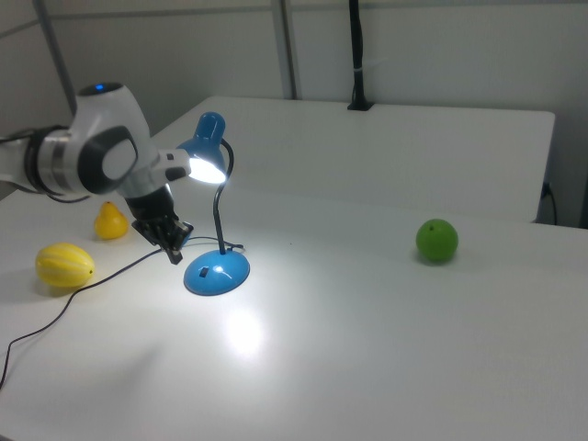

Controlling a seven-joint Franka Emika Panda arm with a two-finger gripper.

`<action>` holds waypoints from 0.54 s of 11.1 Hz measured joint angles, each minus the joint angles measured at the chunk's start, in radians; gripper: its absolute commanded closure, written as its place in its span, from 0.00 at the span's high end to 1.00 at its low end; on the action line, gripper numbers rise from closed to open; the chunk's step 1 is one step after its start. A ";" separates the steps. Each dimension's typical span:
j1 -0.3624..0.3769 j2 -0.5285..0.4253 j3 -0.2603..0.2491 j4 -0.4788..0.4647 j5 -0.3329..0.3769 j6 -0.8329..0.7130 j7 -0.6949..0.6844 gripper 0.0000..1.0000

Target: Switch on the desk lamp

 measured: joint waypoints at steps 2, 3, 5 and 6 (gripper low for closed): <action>-0.001 -0.089 -0.003 0.022 -0.002 -0.166 0.000 0.00; -0.002 -0.120 -0.006 0.049 -0.004 -0.244 -0.002 0.00; -0.012 -0.149 -0.011 0.127 -0.005 -0.377 -0.008 0.01; -0.020 -0.152 -0.014 0.160 -0.005 -0.416 -0.010 0.03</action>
